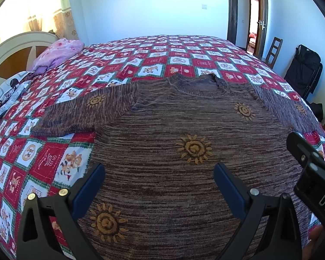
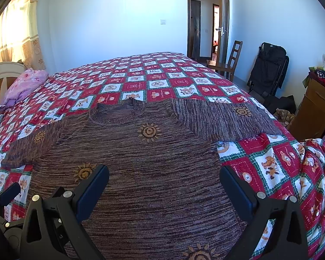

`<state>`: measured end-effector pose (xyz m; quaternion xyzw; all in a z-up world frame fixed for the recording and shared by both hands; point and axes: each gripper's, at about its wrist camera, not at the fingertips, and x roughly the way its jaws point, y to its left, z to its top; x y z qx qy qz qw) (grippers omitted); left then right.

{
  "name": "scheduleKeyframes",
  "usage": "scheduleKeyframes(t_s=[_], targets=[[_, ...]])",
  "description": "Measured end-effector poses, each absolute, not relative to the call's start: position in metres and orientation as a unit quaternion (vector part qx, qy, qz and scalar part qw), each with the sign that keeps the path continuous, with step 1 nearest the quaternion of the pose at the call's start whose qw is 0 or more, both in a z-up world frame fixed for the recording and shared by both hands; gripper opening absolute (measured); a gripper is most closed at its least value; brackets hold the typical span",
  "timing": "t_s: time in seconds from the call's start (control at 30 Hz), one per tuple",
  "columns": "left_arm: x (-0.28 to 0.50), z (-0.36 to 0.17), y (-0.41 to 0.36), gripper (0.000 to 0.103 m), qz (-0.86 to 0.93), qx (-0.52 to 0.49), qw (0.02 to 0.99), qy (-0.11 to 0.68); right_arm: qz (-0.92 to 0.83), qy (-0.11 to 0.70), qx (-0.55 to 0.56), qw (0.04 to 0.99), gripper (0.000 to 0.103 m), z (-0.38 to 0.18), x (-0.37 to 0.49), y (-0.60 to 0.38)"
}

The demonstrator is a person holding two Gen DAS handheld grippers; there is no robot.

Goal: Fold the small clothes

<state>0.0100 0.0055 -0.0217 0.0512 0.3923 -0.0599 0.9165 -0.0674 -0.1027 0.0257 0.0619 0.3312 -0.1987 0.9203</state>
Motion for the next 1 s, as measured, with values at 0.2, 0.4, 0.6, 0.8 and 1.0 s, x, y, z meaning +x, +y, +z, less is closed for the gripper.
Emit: scheduleKeyframes(t_s=[0.2,0.4,0.6,0.8,1.0], targets=[[0.014,-0.025,0.003,0.102,-0.060,0.052,0.914,0.399,-0.197,0.333,0.064,0.920,0.102,0.023,-0.064,-0.105],[0.021,-0.030,-0.002,0.102,-0.061,0.056,0.911,0.405,-0.191,0.333,0.072,0.920,0.102,0.020,-0.060,-0.112],[0.035,-0.032,-0.007,0.102,-0.062,0.065,0.910,0.406,-0.190,0.339,0.084,0.918,0.073,0.016,-0.055,-0.134],[0.062,-0.028,0.001,0.102,-0.059,0.050,0.922,0.380,-0.218,0.333,0.131,0.908,0.056,0.026,-0.056,-0.220],[0.085,-0.050,0.017,0.088,-0.029,0.042,0.926,0.375,-0.301,0.299,0.189,0.886,0.056,0.038,-0.059,-0.371]])
